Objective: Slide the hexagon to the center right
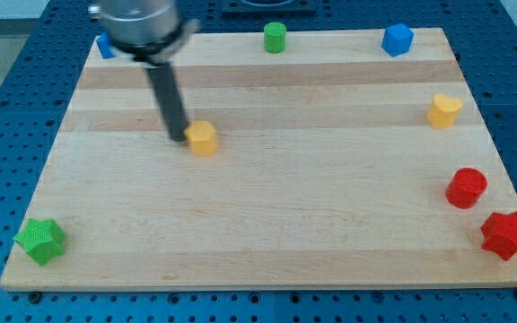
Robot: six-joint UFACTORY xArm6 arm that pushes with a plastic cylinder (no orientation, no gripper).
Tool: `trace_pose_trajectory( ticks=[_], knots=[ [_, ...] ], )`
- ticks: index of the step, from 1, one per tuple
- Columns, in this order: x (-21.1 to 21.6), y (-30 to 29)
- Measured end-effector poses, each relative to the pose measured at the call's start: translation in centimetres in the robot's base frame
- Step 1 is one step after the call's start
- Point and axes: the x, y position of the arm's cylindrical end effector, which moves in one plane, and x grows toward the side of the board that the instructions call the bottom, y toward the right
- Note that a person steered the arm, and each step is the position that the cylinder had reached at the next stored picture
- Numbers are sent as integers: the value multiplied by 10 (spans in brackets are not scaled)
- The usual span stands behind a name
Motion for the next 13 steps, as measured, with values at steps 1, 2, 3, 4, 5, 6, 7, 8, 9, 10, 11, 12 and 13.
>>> trace_pose_trajectory(
  ticks=[1, 2, 3, 4, 5, 6, 7, 8, 9, 10, 11, 12, 13],
  knots=[
    [-6, 88],
    [-7, 126],
    [-29, 28],
    [9, -23],
    [28, 28],
    [28, 130],
    [28, 219],
    [28, 254],
    [33, 188],
    [65, 167],
    [81, 210],
    [73, 255],
    [71, 285]
  ],
)
